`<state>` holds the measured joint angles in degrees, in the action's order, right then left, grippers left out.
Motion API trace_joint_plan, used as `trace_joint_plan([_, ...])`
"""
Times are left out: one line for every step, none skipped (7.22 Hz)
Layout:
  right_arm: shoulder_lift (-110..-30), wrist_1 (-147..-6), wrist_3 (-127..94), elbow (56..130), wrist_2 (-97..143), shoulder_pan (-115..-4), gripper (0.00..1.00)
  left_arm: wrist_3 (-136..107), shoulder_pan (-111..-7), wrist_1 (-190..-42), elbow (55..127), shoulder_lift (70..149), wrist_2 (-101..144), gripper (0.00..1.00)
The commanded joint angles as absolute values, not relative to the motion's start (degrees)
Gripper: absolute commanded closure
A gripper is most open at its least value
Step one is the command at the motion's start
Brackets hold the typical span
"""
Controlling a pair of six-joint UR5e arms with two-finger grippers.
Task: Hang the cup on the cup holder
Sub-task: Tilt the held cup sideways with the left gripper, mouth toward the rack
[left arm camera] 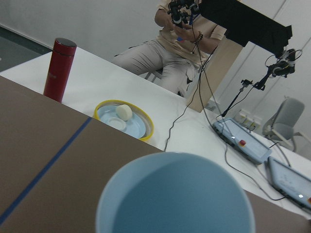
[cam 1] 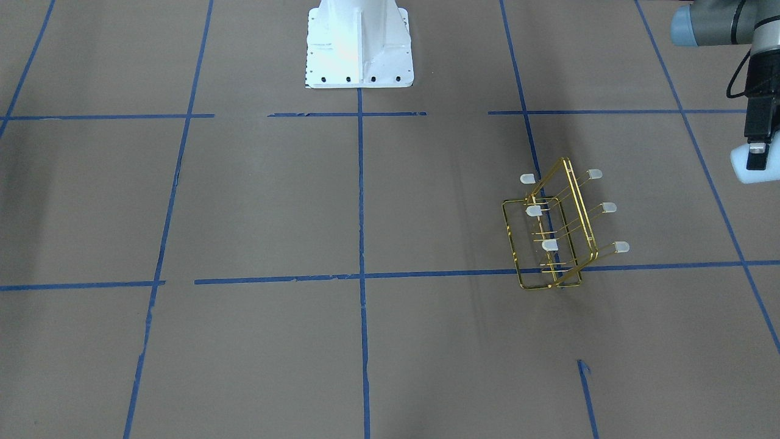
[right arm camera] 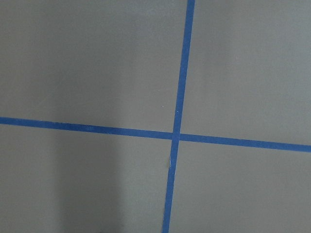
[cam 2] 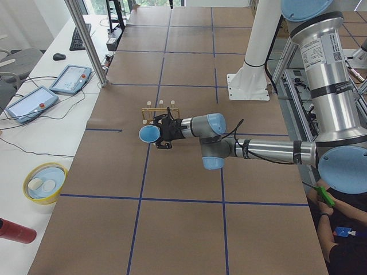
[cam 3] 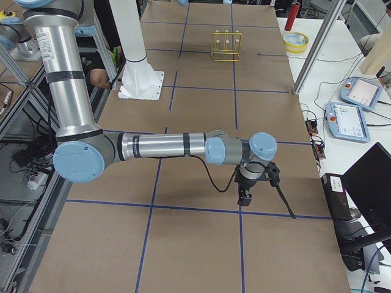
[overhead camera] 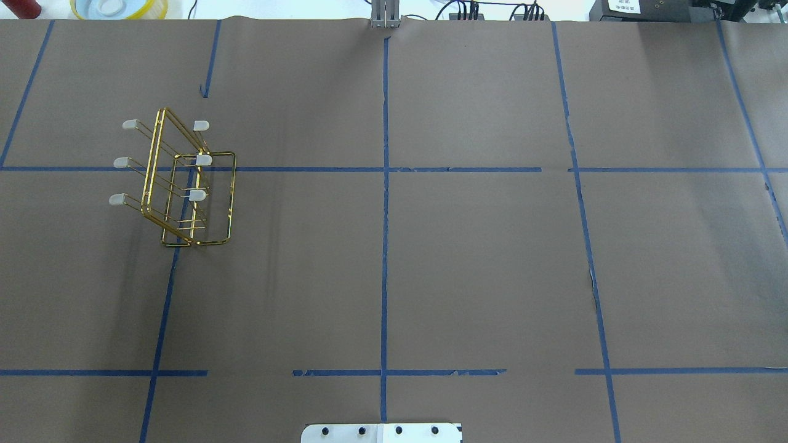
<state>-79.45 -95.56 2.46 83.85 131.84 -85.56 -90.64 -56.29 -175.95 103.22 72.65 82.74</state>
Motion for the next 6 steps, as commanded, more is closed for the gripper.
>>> trace_joint_plan([-79.5,-95.6,2.5,83.8,131.8,-85.6,0.00,-111.4,-55.7,-187.1,103.4,72.0,83.8,1.00])
trace_joint_plan([-79.5,-95.6,2.5,83.8,131.8,-85.6,0.00,-122.4,-55.0,-190.6,103.1,71.9,83.8,1.00])
trace_joint_plan([-79.5,-95.5,2.5,83.8,131.8,-85.6,0.00,-132.4,-54.7,-191.9,103.1,72.0,83.9,1.00])
trace_joint_plan([-79.5,-95.6,2.5,83.8,131.8,-85.6,0.00,-138.8,-53.5,-192.0,103.4,72.2,83.6,1.00])
trace_joint_plan([-79.5,-95.5,2.5,83.8,131.8,-85.5,0.00,-144.4,-52.7,-192.6,103.4,72.2,83.4,1.00])
trace_joint_plan([-79.5,-95.6,2.5,83.8,131.8,-85.6,0.00,-151.1,-52.6,-194.8,103.5,72.2,83.3,1.00])
